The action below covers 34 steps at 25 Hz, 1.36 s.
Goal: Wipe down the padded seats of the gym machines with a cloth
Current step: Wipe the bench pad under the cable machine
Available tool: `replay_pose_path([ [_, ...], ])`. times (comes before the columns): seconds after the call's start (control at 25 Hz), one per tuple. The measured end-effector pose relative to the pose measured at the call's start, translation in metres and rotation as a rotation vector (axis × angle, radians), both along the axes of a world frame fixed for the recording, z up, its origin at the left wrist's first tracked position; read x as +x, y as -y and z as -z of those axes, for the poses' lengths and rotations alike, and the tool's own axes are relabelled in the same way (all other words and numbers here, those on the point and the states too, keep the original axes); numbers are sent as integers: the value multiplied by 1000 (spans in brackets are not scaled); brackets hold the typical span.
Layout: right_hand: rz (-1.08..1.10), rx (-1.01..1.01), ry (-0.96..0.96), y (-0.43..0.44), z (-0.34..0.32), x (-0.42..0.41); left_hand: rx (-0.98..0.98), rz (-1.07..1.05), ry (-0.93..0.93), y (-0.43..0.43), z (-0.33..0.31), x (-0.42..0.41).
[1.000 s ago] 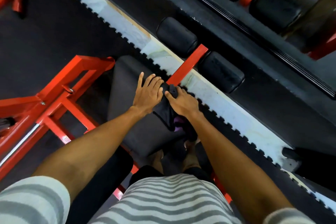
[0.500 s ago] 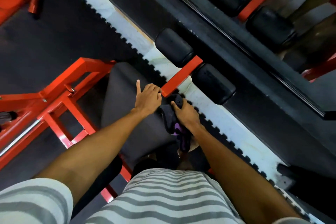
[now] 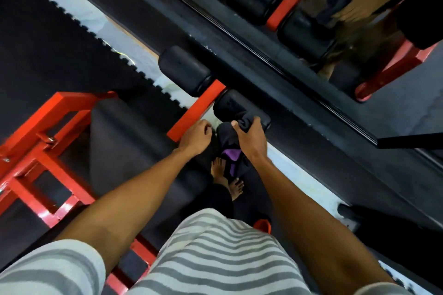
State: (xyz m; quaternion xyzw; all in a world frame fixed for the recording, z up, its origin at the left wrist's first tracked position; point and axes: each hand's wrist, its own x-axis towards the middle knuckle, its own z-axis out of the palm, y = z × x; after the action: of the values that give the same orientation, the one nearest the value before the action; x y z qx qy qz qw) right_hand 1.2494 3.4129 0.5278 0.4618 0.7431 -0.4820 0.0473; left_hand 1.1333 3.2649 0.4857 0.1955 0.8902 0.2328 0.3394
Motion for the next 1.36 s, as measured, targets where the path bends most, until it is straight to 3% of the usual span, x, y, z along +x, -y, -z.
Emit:
replay_pose_path([
  [0.2,-122,-30,90,-35,7,-23,-2,-260,250,-37,14,-1],
  [0.36,-297,114,211,-69,27,-50,9,-478,416,-58,30,-16],
  [0.48,-419,261,217,-87,41,-71,-10,-523,470,-64,42,-17],
  [0.68,-344,538,128,-94,57,-68,71,-570,591,-72,52,-4],
  [0.88,-629,424,246,-92,64,-44,214,-845,770,-89,71,5],
  [1.04,-809,444,255,-97,68,-40,301,-1078,899,-100,142,21],
  [1.24,-958,457,127,-95,77,-119,397,-1378,895,-119,122,21],
  [1.36,-1017,527,79,-100,81,-112,377,-1458,820,-123,104,18],
])
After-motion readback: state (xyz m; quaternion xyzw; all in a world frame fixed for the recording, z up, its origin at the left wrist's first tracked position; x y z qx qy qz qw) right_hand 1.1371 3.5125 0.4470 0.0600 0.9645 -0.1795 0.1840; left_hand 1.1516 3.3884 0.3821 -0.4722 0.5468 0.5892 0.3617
